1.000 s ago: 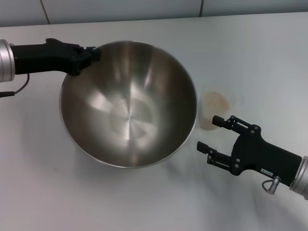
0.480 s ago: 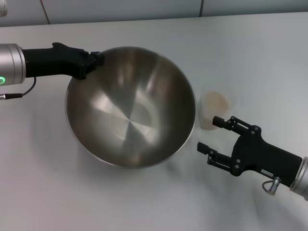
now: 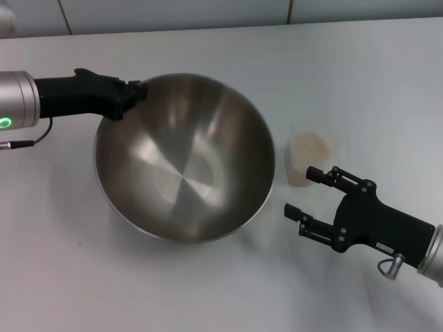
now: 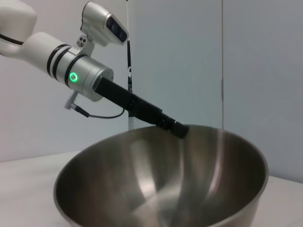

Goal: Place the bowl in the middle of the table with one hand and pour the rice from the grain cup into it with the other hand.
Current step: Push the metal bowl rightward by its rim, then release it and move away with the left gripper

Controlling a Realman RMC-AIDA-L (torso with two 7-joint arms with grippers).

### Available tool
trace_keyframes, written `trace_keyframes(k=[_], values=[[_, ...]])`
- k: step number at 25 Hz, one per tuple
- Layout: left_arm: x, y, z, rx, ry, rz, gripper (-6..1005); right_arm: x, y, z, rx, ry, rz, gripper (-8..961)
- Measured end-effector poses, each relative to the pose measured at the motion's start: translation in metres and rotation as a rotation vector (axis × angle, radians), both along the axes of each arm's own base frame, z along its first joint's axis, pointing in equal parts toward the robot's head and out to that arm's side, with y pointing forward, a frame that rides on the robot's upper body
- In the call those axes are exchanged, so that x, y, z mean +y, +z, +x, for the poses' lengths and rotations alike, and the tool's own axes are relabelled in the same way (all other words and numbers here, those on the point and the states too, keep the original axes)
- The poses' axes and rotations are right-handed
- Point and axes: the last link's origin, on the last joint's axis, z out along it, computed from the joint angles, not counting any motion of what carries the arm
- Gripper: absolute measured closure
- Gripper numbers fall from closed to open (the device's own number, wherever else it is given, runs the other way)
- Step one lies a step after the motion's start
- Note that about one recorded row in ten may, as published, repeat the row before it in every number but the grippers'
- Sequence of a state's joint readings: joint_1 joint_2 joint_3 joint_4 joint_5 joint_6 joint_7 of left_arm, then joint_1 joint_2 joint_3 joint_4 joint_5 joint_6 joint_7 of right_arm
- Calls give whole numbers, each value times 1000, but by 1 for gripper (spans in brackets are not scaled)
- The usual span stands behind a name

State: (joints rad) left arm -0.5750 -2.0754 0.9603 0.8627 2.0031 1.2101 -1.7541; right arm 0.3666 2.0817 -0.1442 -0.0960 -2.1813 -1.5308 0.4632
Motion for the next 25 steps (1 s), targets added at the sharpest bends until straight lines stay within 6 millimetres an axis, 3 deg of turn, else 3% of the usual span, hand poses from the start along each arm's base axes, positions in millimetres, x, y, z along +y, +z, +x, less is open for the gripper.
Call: trace_keyframes(k=[25], values=[[0, -9, -13, -14, 9, 36, 943, 3, 1, -1, -6, 9, 3, 213]])
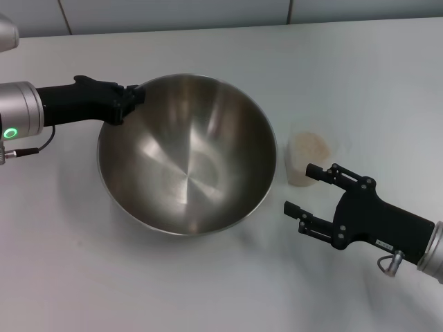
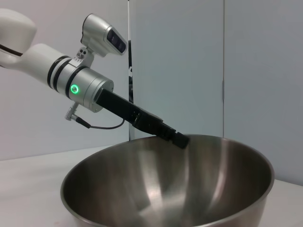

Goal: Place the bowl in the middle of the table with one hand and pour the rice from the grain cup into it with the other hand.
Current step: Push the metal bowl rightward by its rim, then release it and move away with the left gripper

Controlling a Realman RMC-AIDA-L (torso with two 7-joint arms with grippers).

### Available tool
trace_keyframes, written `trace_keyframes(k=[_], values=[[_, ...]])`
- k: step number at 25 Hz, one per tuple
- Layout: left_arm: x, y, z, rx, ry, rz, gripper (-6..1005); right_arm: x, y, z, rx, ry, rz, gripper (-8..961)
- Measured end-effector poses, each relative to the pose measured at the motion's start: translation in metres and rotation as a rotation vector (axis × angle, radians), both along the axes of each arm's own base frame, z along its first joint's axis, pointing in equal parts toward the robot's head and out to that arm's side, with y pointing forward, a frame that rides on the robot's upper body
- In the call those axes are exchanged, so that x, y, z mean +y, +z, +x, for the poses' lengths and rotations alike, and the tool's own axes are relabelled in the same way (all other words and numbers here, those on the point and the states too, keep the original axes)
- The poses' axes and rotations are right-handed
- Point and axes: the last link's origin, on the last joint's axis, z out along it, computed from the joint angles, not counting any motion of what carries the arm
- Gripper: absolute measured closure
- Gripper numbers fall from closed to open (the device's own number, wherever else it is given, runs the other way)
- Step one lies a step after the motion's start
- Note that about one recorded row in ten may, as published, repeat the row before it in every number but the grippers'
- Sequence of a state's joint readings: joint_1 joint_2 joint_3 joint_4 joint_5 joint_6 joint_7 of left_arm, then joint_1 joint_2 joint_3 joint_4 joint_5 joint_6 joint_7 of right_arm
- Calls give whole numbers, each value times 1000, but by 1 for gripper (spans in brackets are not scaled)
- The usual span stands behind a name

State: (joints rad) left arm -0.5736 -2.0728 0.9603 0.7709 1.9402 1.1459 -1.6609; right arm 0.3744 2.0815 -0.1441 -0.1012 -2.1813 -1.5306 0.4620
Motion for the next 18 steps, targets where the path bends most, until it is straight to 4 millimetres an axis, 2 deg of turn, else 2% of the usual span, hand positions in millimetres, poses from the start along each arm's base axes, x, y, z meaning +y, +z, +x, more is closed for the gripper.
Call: trace_keyframes(k=[18], values=[[0, -1, -3, 11, -1, 8, 882, 0, 0, 0, 0, 1, 0, 215]])
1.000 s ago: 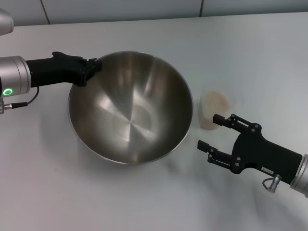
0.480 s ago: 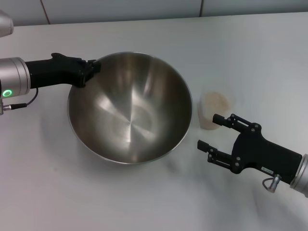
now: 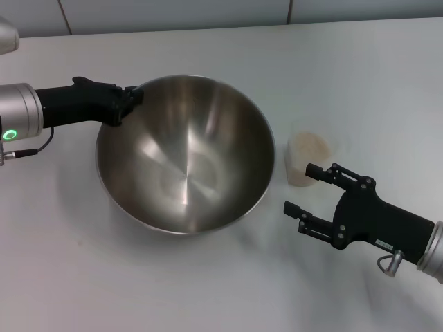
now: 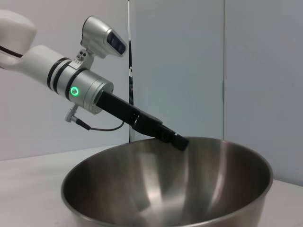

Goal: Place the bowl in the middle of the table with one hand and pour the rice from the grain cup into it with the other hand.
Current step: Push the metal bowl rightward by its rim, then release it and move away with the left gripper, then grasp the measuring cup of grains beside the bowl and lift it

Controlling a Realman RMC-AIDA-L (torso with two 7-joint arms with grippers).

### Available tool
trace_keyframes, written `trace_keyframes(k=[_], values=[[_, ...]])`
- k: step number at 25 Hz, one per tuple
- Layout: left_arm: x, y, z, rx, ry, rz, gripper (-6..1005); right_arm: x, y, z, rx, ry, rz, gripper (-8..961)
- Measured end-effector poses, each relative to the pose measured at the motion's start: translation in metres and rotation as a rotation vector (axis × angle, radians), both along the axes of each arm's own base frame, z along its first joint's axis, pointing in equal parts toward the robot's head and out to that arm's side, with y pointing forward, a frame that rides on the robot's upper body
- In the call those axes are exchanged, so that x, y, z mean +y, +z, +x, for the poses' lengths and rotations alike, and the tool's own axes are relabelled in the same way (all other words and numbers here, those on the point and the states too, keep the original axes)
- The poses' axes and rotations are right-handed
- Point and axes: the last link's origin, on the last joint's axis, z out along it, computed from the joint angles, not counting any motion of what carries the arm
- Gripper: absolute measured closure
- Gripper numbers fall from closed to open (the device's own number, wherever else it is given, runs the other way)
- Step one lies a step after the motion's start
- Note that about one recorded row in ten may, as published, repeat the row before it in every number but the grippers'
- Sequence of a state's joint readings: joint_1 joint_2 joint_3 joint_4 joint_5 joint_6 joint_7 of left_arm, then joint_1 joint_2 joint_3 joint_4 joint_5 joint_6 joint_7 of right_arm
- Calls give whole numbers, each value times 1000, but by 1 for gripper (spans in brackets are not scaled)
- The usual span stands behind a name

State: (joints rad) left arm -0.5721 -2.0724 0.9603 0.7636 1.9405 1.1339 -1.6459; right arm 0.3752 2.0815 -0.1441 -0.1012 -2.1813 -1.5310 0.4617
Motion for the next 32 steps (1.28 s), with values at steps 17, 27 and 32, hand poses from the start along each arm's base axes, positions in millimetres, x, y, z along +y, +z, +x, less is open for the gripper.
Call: trace_keyframes(k=[17, 27, 32], values=[[0, -3, -6, 13, -6, 29, 543, 2, 0, -1, -5, 1, 0, 217], [-3, 47, -2, -14, -159, 263, 166, 5, -1, -3, -2, 5, 2, 218], [-11, 76, -1, -76, -165, 353, 153, 8, -1, -5, 1, 10, 8, 219]])
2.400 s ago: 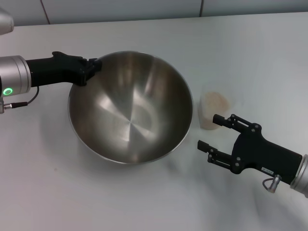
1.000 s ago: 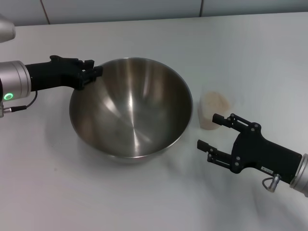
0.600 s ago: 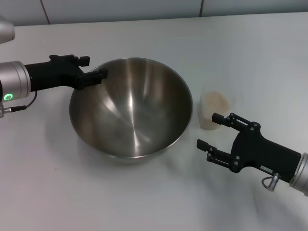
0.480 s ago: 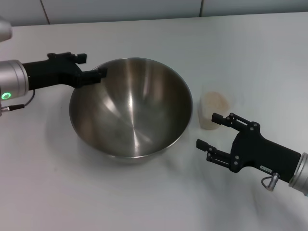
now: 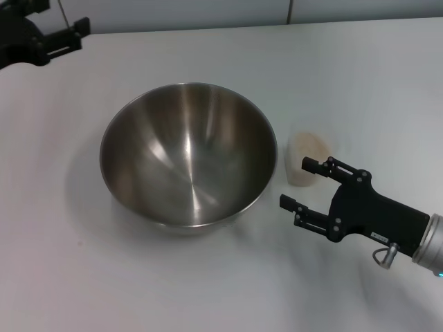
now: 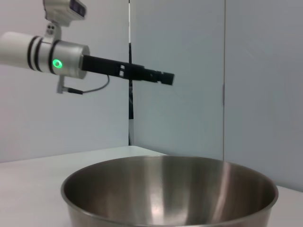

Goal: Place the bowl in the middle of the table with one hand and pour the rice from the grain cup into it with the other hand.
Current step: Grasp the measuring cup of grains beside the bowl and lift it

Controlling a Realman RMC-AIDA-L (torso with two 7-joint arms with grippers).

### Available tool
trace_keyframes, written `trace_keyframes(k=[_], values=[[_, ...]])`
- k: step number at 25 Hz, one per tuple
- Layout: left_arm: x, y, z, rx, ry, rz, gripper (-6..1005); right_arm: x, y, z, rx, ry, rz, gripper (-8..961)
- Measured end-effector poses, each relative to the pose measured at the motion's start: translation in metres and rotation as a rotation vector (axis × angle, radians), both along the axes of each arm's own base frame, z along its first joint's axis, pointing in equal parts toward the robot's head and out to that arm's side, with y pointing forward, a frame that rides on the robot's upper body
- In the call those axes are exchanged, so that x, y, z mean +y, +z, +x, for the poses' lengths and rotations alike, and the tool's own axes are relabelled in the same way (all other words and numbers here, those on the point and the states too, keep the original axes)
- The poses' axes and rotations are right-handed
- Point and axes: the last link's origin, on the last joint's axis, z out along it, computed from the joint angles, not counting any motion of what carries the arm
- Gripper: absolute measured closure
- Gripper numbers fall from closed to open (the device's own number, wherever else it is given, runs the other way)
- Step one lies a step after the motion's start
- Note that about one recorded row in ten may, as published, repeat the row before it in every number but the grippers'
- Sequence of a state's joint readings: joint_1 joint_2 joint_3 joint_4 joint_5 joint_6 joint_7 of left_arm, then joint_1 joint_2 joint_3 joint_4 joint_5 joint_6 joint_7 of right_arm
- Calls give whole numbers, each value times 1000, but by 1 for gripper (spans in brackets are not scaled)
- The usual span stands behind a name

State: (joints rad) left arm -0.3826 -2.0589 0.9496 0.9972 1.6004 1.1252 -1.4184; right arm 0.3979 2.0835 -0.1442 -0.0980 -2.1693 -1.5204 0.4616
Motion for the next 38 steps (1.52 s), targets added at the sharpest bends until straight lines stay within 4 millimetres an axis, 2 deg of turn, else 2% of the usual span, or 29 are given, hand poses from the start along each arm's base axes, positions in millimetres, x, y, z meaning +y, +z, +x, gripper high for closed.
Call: trace_keyframes(k=[3, 4, 5, 7, 8, 11, 14, 17, 18, 26, 38], values=[[-22, 11, 3, -18, -89, -69, 153, 4, 1, -2, 4, 2, 9, 219], [-22, 11, 3, -18, -89, -69, 153, 4, 1, -2, 4, 2, 9, 219], [-38, 13, 4, -29, -169, -142, 153, 4, 1, -2, 3, 2, 10, 219], [-54, 13, 2, -26, -238, -210, 153, 5, 2, -2, 4, 0, 16, 220], [-54, 13, 2, -26, -238, -210, 153, 5, 2, -2, 4, 0, 16, 220], [-77, 10, -7, 1, -309, -287, 153, 6, 3, -1, 7, -4, 27, 220], [-96, 6, -24, 51, -299, -331, 153, 6, 7, 1, 4, -12, 70, 220], [-99, 5, -29, 64, -284, -342, 153, 5, 8, 3, 6, -22, 87, 221], [-107, 2, -42, 86, -238, -389, 153, 5, 9, 4, 8, -29, 94, 221], [-111, -12, -48, 101, -202, -454, 153, 1, 10, 9, 11, -51, 105, 222], [-107, -5, -49, 93, -186, -414, 153, -12, 17, 24, 23, -137, 197, 223]])
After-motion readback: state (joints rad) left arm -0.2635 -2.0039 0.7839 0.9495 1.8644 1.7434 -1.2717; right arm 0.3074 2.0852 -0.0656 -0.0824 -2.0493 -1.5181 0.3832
